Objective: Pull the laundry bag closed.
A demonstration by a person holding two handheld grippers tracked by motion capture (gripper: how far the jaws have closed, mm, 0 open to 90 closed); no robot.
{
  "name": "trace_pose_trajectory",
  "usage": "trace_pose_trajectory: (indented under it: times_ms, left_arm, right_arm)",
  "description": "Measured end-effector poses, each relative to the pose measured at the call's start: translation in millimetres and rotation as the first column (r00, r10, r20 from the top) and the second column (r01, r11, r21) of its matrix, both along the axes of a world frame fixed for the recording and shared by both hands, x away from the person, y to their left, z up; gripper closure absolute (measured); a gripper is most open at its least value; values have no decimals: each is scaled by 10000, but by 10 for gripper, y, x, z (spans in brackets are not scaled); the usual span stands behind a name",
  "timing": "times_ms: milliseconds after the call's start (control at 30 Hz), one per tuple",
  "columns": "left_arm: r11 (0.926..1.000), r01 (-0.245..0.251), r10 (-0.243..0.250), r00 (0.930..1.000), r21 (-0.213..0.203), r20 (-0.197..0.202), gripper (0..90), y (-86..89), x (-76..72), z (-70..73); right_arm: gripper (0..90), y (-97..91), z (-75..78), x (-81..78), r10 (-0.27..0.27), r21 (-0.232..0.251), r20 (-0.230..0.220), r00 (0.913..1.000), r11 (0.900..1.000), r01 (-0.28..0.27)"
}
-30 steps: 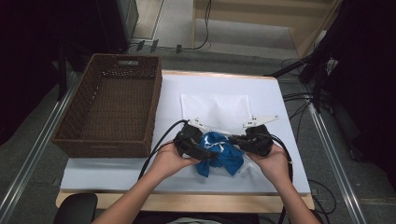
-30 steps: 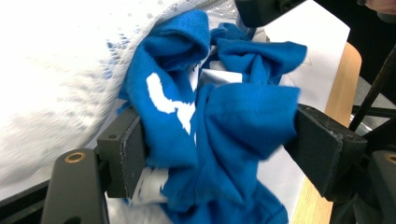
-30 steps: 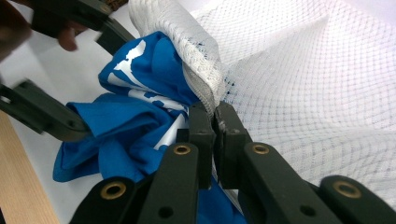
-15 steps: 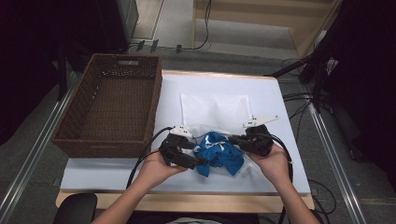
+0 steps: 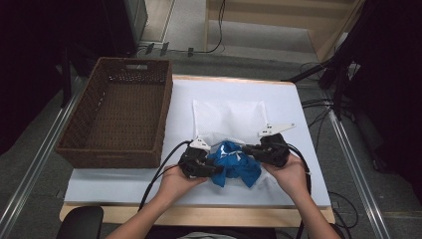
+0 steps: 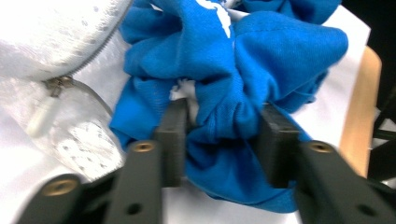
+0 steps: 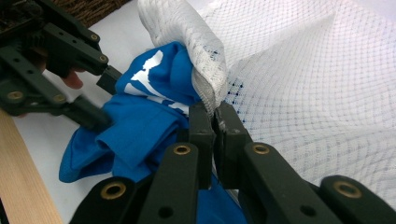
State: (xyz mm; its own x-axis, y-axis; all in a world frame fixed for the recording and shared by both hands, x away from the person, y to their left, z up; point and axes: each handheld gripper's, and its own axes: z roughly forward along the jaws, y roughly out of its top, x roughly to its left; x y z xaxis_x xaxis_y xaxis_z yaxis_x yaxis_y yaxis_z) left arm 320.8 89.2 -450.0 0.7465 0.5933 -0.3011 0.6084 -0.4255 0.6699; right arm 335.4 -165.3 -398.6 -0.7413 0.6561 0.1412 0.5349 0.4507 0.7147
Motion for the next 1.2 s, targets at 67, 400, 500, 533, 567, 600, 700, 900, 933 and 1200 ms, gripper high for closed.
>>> trace_pose_trajectory:
  times_ms: [67, 400, 500, 533, 567, 600, 700, 900, 933, 1200]
  left_arm:
    - [10000, 0, 1, 10000, -59, 46, 713, -8, 15, -4]
    - [9995, 265, -269, 9995, 176, 188, 795, -139, 82, 109]
    - [9983, 432, -445, 9985, 400, 311, 798, -199, 93, 135]
    - [9981, 426, -441, 9985, 441, 339, 798, -217, 96, 145]
    - [9978, 447, -464, 9983, 483, 353, 799, -234, 103, 153]
    - [9978, 449, -463, 9985, 480, 286, 799, -251, 112, 156]
    - [9969, 532, -541, 9984, 584, 132, 799, -280, 156, 155]
    - [9983, 291, -301, 9993, 511, 202, 800, -278, 215, 193]
    - [9985, 225, -235, 9995, 490, 197, 801, -271, 229, 213]
    - [9992, -357, 346, 9975, 165, 612, 810, -233, 369, 341]
  right_arm:
    - [882, 5, 0, -1, -7, -35, 6, 10000, 10000, 7]
    - [883, 15, 42, -20, 42, 195, 188, 9998, 9998, -45]
    - [882, 8, 75, -37, 40, 334, 253, 9997, 9994, -49]
    - [883, 6, 84, -43, 59, 366, 280, 9996, 9993, -70]
    - [882, 4, 91, -49, 125, 405, 329, 9994, 9991, -138]
    - [882, 5, 96, -53, 185, 448, 431, 9989, 9988, -205]
    - [882, 3, 126, -73, 249, 565, 561, 9981, 9980, -281]
    - [882, -11, 161, -94, 341, 647, 753, 9966, 9971, -390]
    - [882, -14, 148, -87, 352, 641, 684, 9970, 9972, -396]
    - [882, -21, 99, -57, 267, 570, 408, 9988, 9980, -290]
